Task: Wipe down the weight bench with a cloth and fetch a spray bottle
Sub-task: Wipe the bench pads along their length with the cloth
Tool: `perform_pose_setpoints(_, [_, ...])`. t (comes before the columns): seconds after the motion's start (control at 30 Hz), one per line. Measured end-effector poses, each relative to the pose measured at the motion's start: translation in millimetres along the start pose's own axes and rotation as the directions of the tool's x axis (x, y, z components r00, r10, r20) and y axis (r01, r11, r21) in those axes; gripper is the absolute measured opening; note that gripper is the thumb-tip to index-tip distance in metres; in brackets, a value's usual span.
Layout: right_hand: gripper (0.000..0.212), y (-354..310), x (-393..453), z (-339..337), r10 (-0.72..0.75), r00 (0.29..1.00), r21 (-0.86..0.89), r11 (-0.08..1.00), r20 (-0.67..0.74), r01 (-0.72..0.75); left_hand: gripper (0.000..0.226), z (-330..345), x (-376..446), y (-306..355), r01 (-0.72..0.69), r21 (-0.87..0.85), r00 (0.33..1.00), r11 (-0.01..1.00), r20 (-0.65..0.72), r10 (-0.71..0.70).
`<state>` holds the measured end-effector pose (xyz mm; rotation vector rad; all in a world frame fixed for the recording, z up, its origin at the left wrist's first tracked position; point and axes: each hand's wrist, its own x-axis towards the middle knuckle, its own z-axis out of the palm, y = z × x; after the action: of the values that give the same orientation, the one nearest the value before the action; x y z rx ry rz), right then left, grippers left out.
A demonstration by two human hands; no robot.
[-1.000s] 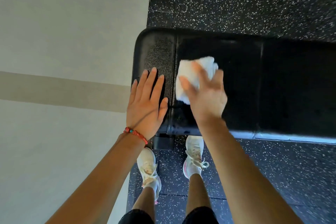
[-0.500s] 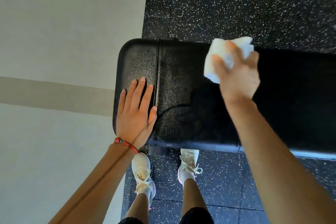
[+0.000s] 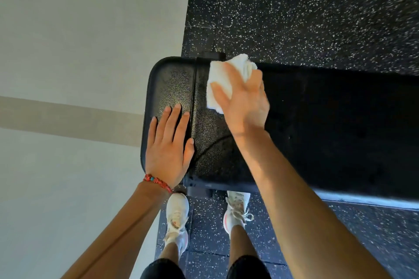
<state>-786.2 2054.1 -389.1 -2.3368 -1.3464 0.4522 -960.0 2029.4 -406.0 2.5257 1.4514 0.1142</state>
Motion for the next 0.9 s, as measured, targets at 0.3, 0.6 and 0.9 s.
perform_pose_setpoints(0.3, [0.044, 66, -30, -32, 0.341, 0.910, 0.019, 0.938, -0.234, -0.347, 0.052, -1, -1, -4, -0.014, -0.068, 1.000, 0.998, 0.019, 0.015])
perform_pose_setpoints(0.6, [0.047, -15, -89, 16, 0.140, 0.986, -0.017, 0.990, -0.092, -0.142, 0.049, -7, -18, -25, -0.200, -0.074, 0.978, 0.977, 0.040, 0.203])
perform_pose_setpoints(0.9, [0.046, 60, -115, -21, 0.438, 0.847, -0.001, 0.888, -0.302, -0.460, 0.051, -12, -24, -28, -0.236, -0.076, 0.966, 0.969, 0.089, 0.242])
